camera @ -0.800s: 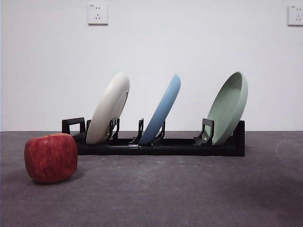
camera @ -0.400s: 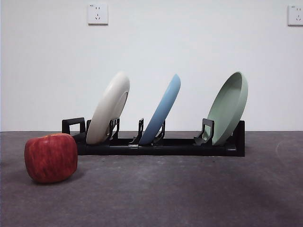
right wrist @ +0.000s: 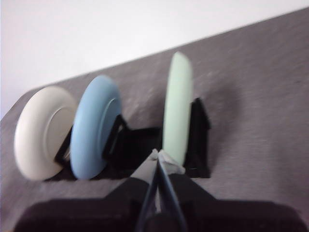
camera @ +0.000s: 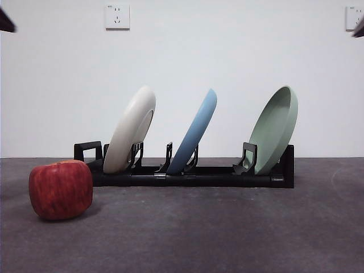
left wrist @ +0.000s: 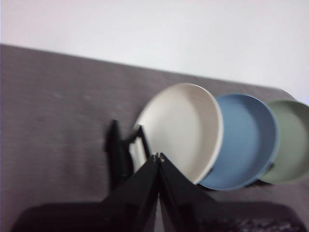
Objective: Take the yellow plate from the plate rack,put the plate on the table,take the apple from the table,put the apple in the plate
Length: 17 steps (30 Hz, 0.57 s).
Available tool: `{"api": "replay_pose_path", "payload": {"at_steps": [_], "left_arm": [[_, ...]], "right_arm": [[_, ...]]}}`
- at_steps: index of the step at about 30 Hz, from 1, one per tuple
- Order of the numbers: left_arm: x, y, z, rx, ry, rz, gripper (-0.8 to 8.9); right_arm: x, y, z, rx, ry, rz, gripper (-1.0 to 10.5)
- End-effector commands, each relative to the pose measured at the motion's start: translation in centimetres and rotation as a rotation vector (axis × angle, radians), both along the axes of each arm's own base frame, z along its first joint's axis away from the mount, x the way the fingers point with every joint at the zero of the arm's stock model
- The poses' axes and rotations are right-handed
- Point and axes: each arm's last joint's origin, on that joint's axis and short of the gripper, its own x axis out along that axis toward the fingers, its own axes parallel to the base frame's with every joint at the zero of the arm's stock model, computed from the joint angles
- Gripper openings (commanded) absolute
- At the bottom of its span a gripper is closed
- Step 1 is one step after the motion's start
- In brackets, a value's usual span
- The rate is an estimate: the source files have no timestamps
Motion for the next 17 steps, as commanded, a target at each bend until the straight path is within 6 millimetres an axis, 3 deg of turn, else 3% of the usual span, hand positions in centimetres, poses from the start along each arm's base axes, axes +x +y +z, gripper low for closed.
{"api": "replay_pose_path", "payload": {"at_steps": [1,4,6,17], "left_arm": [[1.9,-0.4,0.5,-0.005,0.046,-0.059,0.84],[4.0,-1.1,1.1,-0.009,0.101,-0.097,2.96],[5.2,-1.7,1.4,-0.009,0.121,-0.12,2.95],[12.8,-8.0,2.6,0.026,0.256,-0.301,2.95]], "right_arm": [[1.4,0.2,0.5,-0.005,0.024,0.067,0.6],[2.7,0.5,0.7,0.009,0.057,0.106,2.3],[3.3,0.5,0.6,0.011,0.071,0.111,2.9],[4.1,1.0,0.2,0.01,0.1,0.13,2.9]]}}
